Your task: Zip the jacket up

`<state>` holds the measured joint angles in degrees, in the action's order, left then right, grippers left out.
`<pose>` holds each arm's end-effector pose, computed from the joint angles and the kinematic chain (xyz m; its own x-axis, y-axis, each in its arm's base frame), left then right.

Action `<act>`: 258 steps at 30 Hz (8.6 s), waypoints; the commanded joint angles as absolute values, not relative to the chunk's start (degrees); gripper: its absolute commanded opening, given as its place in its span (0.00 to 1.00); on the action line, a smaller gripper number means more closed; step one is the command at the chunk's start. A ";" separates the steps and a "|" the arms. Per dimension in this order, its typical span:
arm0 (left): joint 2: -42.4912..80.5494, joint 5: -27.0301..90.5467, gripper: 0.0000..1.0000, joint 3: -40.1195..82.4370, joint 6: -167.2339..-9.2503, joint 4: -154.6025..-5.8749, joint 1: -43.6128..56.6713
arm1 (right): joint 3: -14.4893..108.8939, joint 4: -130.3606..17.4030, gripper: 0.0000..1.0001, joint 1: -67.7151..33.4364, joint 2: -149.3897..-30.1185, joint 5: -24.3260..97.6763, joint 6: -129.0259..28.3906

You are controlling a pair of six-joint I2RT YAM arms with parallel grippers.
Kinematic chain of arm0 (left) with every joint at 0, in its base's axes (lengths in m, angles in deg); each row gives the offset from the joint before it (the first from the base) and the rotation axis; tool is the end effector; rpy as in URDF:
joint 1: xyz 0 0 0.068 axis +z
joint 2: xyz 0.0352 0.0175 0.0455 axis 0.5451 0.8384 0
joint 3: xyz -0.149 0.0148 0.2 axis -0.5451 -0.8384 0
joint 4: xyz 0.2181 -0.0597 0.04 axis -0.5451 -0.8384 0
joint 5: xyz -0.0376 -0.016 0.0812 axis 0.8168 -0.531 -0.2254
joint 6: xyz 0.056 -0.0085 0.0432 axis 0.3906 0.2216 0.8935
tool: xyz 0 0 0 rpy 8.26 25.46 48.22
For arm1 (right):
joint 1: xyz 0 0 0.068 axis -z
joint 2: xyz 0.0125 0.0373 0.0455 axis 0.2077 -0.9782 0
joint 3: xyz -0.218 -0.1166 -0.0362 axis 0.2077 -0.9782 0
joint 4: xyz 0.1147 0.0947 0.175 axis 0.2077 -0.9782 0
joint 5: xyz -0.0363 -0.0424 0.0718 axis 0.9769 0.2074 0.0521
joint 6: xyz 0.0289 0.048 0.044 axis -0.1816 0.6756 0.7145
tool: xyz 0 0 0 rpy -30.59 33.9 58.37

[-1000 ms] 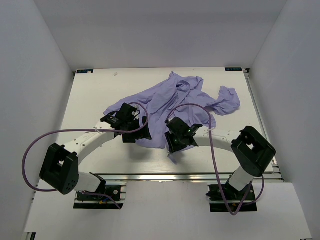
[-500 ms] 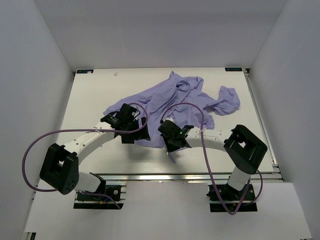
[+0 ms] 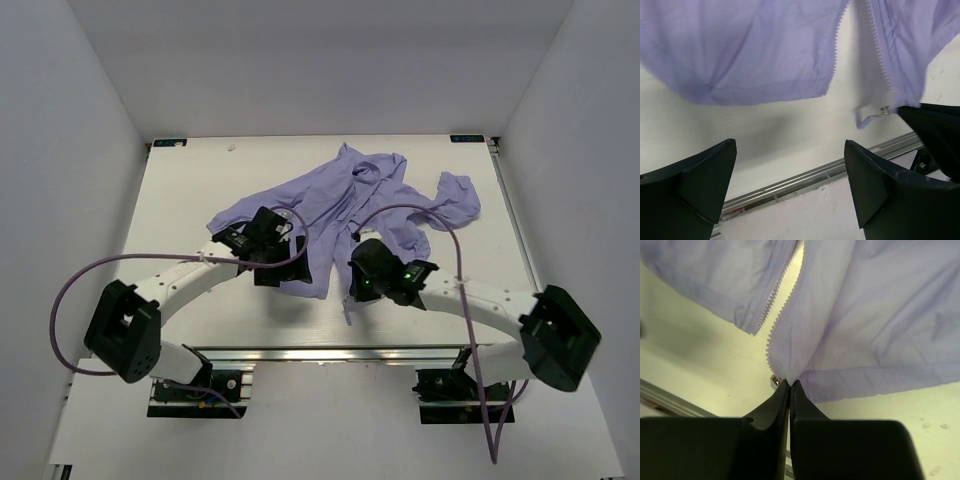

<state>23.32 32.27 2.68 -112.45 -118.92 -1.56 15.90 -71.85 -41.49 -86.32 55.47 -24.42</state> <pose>0.2035 -0.1512 0.1942 -0.9547 -0.0437 -0.2944 0.0747 0.9223 -0.3791 0.1659 0.2050 0.1829 -0.7650 -0.1422 -0.6281 -0.3565 0.9058 0.2291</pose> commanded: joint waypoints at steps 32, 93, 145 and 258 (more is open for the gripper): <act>44.69 24.29 0.69 13.59 -110.68 -116.97 -10.83 | 6.11 -65.20 0.00 -36.70 -74.68 52.66 -19.96; 10.33 18.30 0.00 -4.68 -116.57 -84.81 -17.60 | -4.35 -38.84 0.00 -36.44 -57.63 45.11 -13.63; 11.65 18.49 0.00 -8.65 -117.97 -82.08 -17.51 | -2.59 -34.53 0.00 -36.44 -61.76 50.20 -11.60; 5.94 15.32 0.00 -13.30 -109.53 -89.90 -27.62 | 7.69 -46.83 0.32 -36.35 -70.63 28.76 -24.17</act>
<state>8.59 14.98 -14.85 -109.28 -88.63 -27.22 7.29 -49.60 -36.72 -69.80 30.73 -22.30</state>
